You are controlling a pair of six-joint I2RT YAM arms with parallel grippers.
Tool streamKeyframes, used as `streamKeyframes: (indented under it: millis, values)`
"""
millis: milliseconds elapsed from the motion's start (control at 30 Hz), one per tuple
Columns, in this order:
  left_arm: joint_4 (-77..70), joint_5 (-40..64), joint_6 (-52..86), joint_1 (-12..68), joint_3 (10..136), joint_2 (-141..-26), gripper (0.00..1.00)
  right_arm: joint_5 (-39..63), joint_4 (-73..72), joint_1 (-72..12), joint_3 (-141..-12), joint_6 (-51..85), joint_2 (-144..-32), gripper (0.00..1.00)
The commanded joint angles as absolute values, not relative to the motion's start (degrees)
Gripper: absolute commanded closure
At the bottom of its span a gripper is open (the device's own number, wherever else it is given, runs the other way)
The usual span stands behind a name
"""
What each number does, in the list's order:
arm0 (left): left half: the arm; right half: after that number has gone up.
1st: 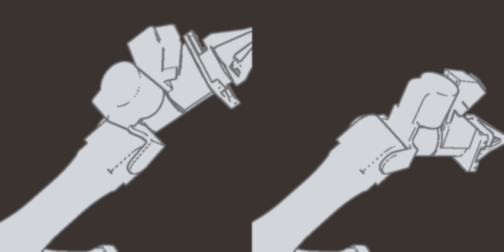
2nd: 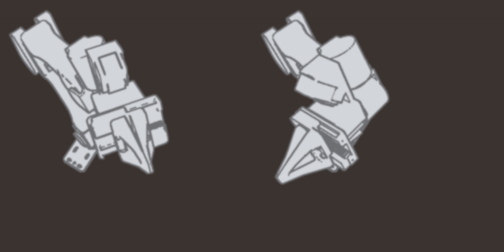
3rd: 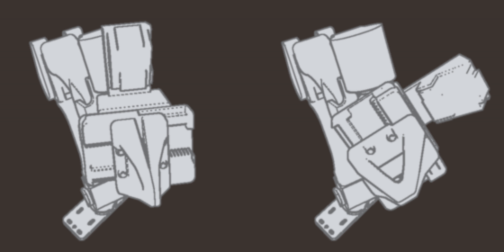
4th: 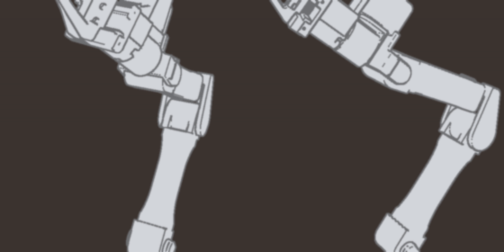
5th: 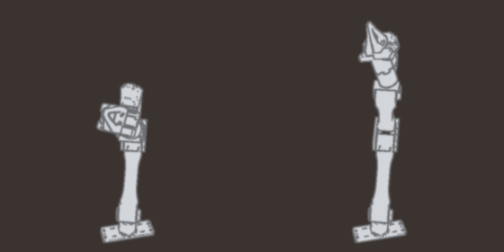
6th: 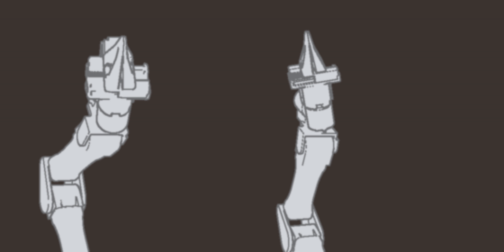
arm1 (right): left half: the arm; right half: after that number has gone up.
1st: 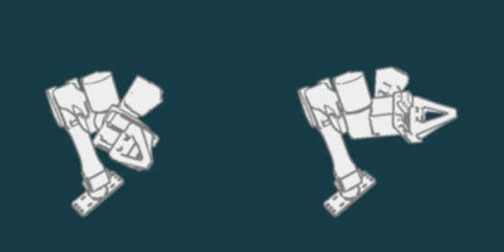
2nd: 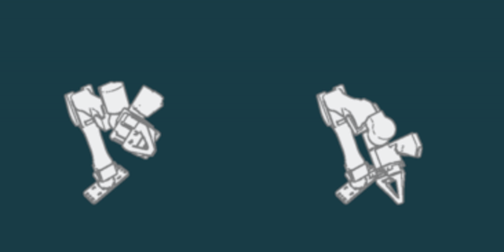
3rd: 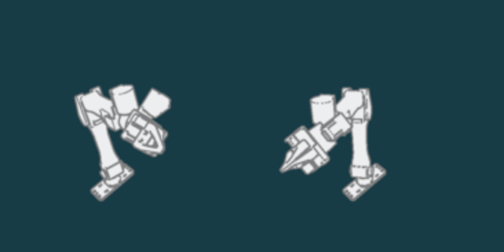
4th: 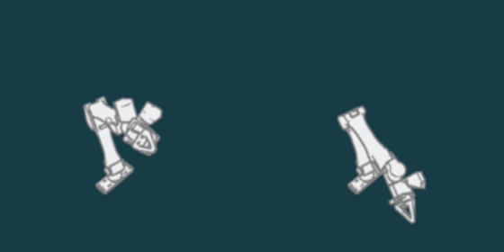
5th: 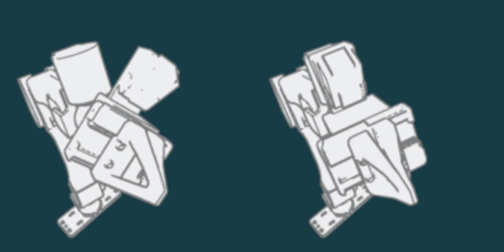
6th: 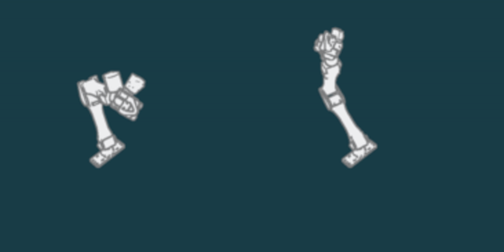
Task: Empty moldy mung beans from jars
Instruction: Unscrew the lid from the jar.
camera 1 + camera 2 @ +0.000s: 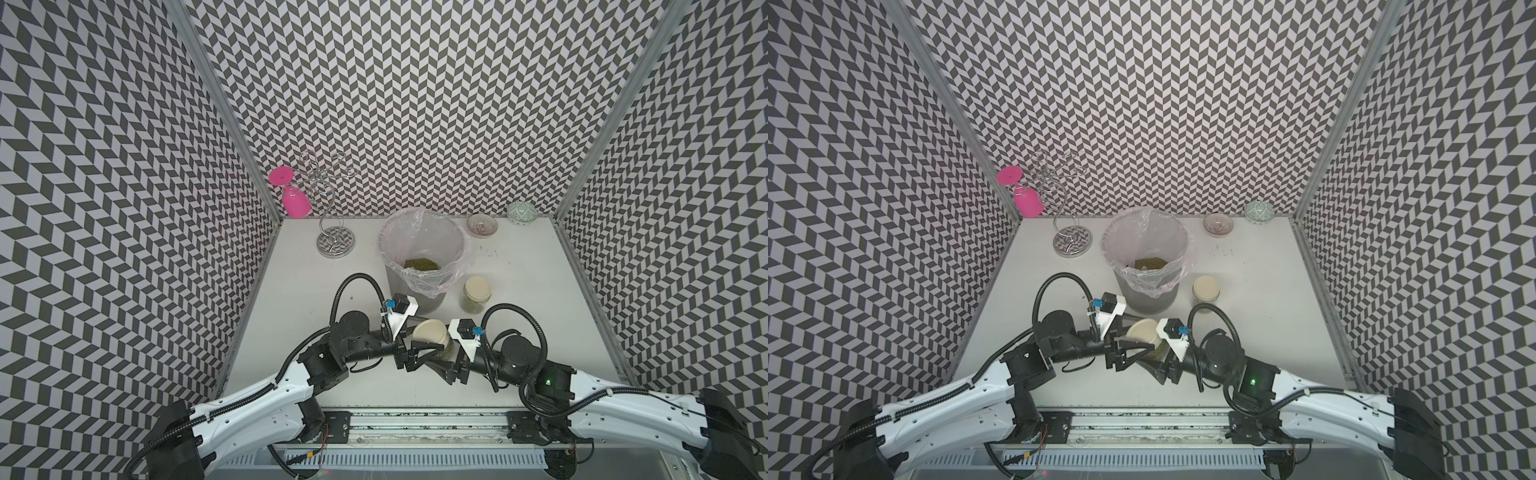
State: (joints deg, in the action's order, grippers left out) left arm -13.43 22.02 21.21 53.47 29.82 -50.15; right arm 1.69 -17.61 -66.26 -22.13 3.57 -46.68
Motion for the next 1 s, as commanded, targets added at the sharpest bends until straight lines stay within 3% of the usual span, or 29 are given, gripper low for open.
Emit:
streamKeyframes:
  millis: [0,533,967]
  values:
    - [-4.52,5.90,25.91,52.24,30.16,-51.67,0.88,-2.61,-29.01,-69.34,-23.38,-1.40,-45.96,0.60]
    - [8.77,-4.18,37.83,53.35,36.52,-56.19,0.93,-20.11,-33.05,-79.96,-23.85,-8.07,-50.89,0.61]
    - [18.73,-1.98,41.39,51.62,41.48,-59.84,0.93,-27.93,-36.74,-85.77,-24.41,-13.48,-55.37,0.61]
